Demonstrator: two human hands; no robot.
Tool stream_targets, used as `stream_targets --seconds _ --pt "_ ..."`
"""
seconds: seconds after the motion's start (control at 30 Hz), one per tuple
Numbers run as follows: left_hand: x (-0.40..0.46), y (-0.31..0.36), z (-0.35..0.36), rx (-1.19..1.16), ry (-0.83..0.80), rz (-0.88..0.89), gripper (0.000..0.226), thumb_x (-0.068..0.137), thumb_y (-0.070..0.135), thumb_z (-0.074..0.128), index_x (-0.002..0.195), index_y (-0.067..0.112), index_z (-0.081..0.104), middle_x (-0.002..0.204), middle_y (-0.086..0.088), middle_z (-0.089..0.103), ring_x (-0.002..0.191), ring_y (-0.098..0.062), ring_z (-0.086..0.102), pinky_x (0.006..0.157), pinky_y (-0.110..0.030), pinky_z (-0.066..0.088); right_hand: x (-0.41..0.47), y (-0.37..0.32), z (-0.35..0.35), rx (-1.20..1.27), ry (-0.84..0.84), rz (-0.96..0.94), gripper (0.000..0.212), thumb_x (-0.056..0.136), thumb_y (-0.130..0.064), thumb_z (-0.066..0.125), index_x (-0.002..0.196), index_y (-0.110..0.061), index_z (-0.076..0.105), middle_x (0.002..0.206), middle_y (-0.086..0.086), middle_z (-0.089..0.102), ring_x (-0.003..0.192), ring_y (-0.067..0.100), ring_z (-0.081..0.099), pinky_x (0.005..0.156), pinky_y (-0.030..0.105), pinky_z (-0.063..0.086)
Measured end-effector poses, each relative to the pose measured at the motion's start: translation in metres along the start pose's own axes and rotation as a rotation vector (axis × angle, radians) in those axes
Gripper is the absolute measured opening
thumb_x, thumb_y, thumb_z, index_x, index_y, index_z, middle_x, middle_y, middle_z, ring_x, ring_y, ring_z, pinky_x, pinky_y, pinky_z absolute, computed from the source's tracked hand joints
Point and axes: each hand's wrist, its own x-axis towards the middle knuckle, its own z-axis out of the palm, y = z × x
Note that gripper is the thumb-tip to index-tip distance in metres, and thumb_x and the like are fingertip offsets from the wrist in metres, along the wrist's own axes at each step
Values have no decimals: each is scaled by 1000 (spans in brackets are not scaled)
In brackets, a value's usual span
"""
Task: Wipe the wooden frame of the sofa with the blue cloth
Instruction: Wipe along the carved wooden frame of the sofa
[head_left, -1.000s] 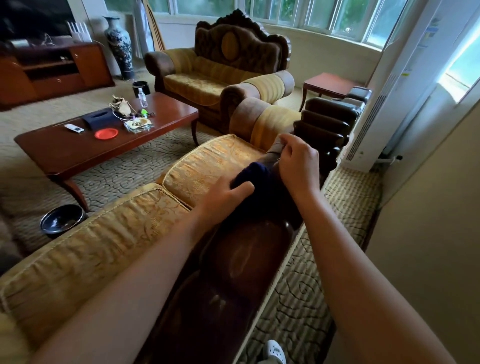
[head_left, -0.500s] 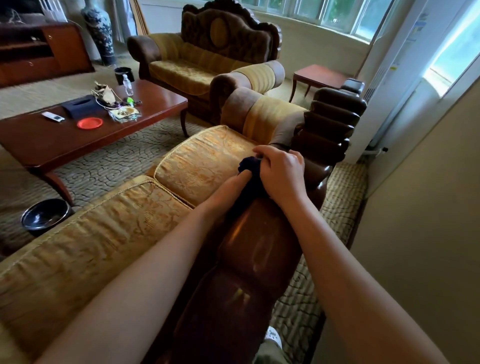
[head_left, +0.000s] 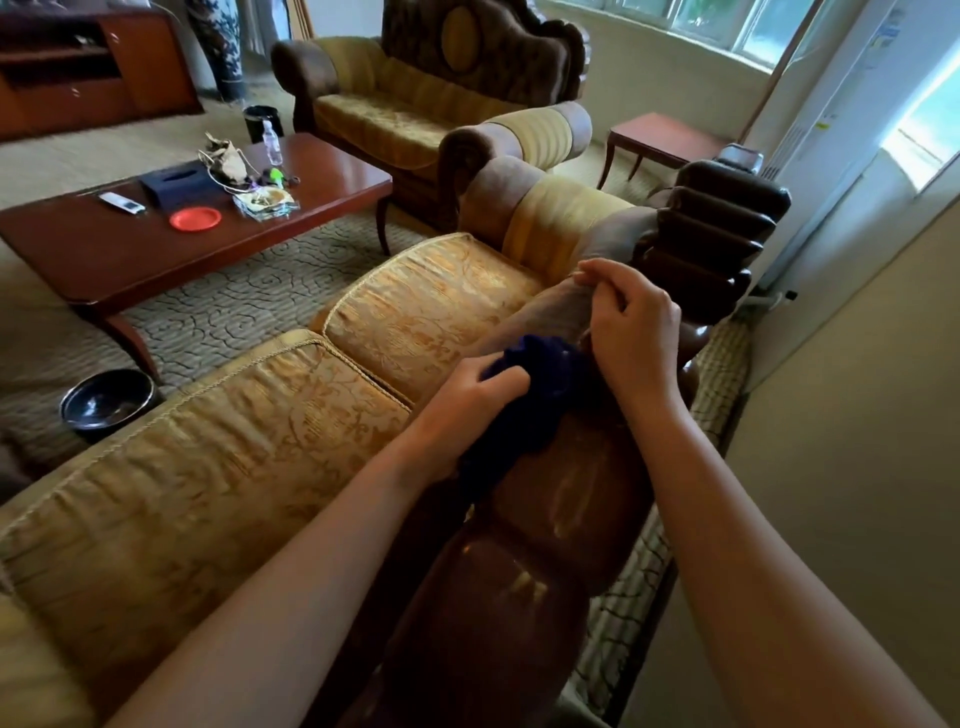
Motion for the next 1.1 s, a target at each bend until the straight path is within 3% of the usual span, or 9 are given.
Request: stream_targets --seconds 0.13,0.2,0.3,0.47,0.77,0.97,1.03,1.1 --pt "24 10 15 21 100 29 17 91 13 47 77 13 57 60 4 58 51 -8 55 45 -18 42 0 1 0 -3 12 10 27 91 -2 45 100 -9 70 89 -8 65 74 -4 57 70 -2 38" --pt "28 8 17 61 130 73 24 93 8 44 72 14 55 53 9 56 47 -4 53 43 -15 40 0 1 0 -5 17 1 27 91 -2 45 98 -10 70 87 -9 64 74 -3 57 70 -1 38" --pt "22 3 15 73 128 64 23 94 10 42 75 13 54 59 3 53 46 -4 50 44 -16 38 0 2 1 4 9 14 27 91 -4 44 98 -11 70 86 -8 65 77 0 59 70 3 42" --pt "15 -24 3 -48 138 -78 19 92 23 41 83 14 56 76 -7 53 71 -22 49 66 -32 38 -2 3 0 20 3 13 27 92 -4 44 97 -9 70 88 -4 68 77 -2 58 70 2 40" --pt "-9 -40 -12 -26 129 -180 15 81 30 48 73 17 52 62 0 48 54 -16 43 54 -29 30 -2 3 0 23 -26 0 27 93 -4 44 99 -7 70 89 -2 69 77 0 60 70 4 43" --pt "-44 -17 -2 0 204 -107 19 90 14 45 74 8 53 57 -1 50 49 -15 48 44 -21 35 0 2 5 3 -57 -21 27 92 -5 44 98 -8 70 87 -1 69 78 6 62 69 5 43" --pt "-54 -9 6 83 186 -21 14 82 22 53 78 9 58 64 -3 55 57 -19 53 50 -26 39 -2 1 3 21 -49 -16 27 92 -5 44 97 -10 70 87 -2 69 80 6 63 72 10 46" --pt "-58 -3 19 306 139 124 24 73 33 54 90 22 66 87 3 65 79 -16 62 66 -30 48 -2 -1 0 76 -26 2 28 91 -5 44 96 -11 70 87 -3 69 81 7 64 74 12 48"
